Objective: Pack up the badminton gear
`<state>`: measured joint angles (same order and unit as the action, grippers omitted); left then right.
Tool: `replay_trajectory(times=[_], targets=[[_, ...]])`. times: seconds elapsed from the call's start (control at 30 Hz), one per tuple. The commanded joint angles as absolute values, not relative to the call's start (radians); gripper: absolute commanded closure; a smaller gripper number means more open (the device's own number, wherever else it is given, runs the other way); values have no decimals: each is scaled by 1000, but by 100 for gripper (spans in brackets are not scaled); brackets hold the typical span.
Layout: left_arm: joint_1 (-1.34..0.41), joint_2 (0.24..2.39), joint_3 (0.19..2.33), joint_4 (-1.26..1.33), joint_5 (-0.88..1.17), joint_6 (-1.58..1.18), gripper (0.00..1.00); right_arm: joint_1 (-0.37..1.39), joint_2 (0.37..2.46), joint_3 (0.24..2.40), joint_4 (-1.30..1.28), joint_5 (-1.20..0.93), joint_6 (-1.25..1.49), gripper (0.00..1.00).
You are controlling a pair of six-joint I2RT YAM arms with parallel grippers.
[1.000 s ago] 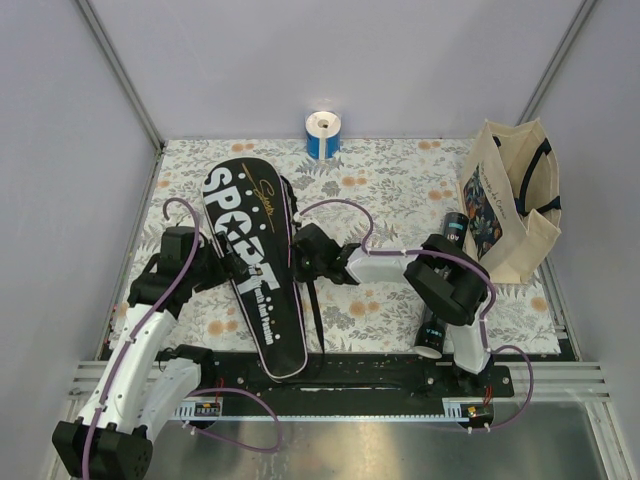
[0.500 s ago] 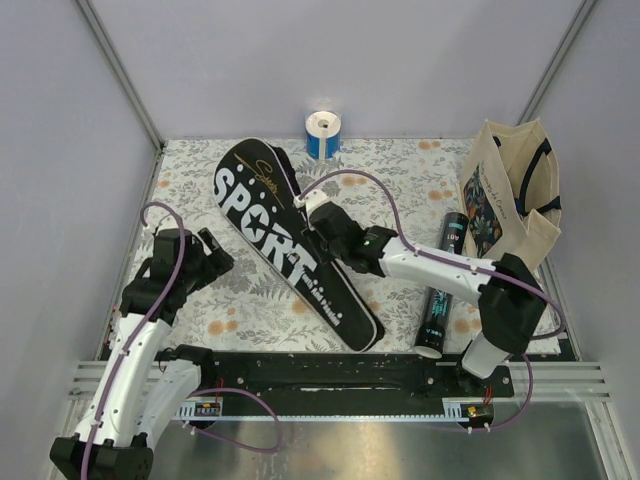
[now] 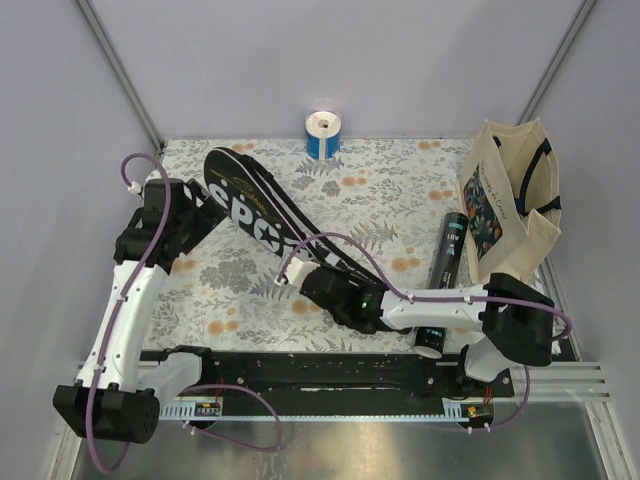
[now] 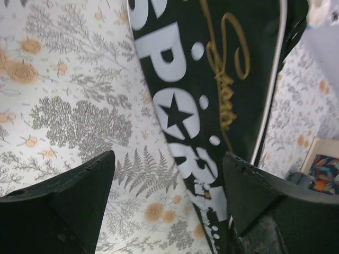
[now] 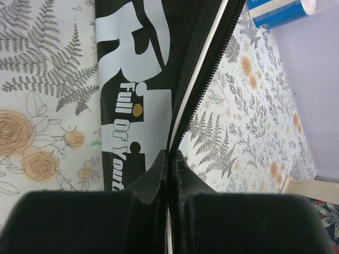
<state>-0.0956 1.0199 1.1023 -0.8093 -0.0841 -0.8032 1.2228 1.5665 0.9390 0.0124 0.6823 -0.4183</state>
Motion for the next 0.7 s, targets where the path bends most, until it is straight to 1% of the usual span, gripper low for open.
replay_trajectory(times=[0.0, 0.1, 0.13, 0.23, 0.37, 0.57, 0.67], targets=[[-45, 1037, 1222, -781, -95, -796, 14, 1279, 1526, 868, 121, 752, -365, 100], [0, 1048, 1258, -793, -81, -788, 14, 1321, 1496, 839, 179, 752, -382, 100], [43, 1049, 1259, -778, -57, -788, 14, 1331, 1491, 833, 198, 753, -390, 100], [121, 1077, 1270, -715, 81, -793, 13, 1354, 1493, 834, 210, 759, -400, 100], [230, 1160, 1310, -738, 190, -779, 14, 1368, 1505, 836, 210, 756, -393, 100], [317, 1226, 1243, -680, 253, -779, 15, 1374, 1497, 821, 225, 719, -353, 100], [366, 1276, 1216, -628, 343, -808, 18, 1379, 1480, 805, 224, 671, -368, 100]])
